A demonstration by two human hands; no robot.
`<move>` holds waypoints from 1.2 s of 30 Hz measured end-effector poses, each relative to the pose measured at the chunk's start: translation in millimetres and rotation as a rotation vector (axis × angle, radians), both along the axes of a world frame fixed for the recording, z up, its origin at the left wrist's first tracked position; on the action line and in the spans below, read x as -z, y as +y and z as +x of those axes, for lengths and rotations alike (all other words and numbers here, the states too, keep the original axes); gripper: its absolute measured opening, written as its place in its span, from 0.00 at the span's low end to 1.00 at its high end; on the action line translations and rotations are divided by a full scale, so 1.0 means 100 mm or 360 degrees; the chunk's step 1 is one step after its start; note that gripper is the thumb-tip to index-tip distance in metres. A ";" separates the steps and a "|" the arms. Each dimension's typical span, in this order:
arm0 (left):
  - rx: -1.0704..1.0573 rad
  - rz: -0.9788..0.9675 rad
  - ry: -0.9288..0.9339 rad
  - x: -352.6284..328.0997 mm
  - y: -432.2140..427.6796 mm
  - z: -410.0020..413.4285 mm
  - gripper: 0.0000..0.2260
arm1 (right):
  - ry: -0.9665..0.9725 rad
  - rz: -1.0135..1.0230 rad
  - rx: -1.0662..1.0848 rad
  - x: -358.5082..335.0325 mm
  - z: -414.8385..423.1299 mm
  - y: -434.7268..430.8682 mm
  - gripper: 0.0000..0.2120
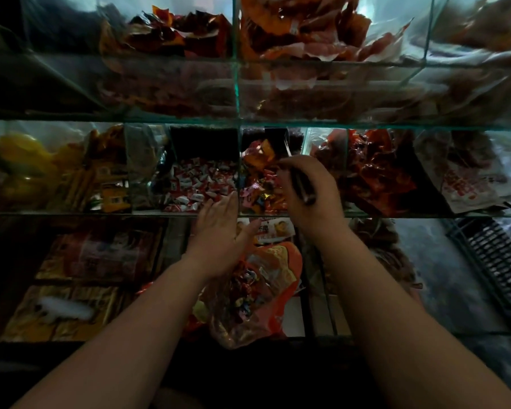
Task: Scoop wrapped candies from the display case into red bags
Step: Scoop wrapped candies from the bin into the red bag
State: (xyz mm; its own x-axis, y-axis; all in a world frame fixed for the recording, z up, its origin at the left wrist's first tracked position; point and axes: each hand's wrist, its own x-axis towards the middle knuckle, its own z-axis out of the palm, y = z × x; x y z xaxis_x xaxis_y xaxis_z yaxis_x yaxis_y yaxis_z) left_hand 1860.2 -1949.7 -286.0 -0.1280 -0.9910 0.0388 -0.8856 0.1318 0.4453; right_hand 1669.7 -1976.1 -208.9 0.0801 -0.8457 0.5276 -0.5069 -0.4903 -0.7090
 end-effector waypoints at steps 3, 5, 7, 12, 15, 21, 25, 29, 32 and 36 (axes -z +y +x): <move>-0.0014 -0.0006 0.0084 0.01 0.00 0.01 0.47 | 0.0386 -0.0090 -0.0091 0.03 -0.08 -0.01 0.10; -0.0009 -0.0013 0.0104 0.02 0.00 0.01 0.47 | 0.0378 -0.0136 -0.0084 0.01 -0.12 0.12 0.09; 0.0002 0.0013 0.0114 0.02 -0.01 0.02 0.46 | 0.0236 -0.0225 -0.0056 -0.05 -0.16 0.33 0.08; -0.0147 0.0000 0.0497 -0.12 0.05 -0.03 0.35 | -0.0356 -0.0147 0.0036 -0.17 -0.24 1.01 0.05; -0.0051 -0.0219 0.0662 -0.23 0.24 -0.16 0.35 | -0.0759 0.0092 -0.0076 -0.24 -0.25 1.39 0.05; 0.0013 -0.0280 0.0711 -0.30 0.64 -0.33 0.34 | -0.1083 0.0339 -0.0028 -0.40 -0.40 1.81 0.06; 0.0059 -0.0122 0.0765 -0.19 0.95 -0.26 0.31 | -0.1002 0.0465 0.0019 -0.43 -0.49 1.89 0.07; -0.0006 -0.0245 0.0616 -0.02 1.19 -0.15 0.19 | -0.0798 0.0635 -0.0030 -0.43 -0.50 1.87 0.05; -0.0211 -0.0354 0.0436 0.12 1.31 -0.10 0.14 | -0.0350 0.0795 0.0000 -0.26 -0.43 1.76 0.04; -0.0363 -0.0222 0.0273 0.23 1.35 -0.06 0.17 | 0.0085 0.0895 -0.0086 0.18 -0.22 1.49 0.08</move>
State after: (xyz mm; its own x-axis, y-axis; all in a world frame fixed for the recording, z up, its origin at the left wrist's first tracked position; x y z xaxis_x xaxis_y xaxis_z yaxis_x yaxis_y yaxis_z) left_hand 1854.5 -1814.6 -308.6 0.1170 -0.9771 0.1779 -0.8129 0.0088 0.5824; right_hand 1648.1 -1826.7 -226.4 0.1453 -0.9893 -0.0089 -0.5340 -0.0708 -0.8425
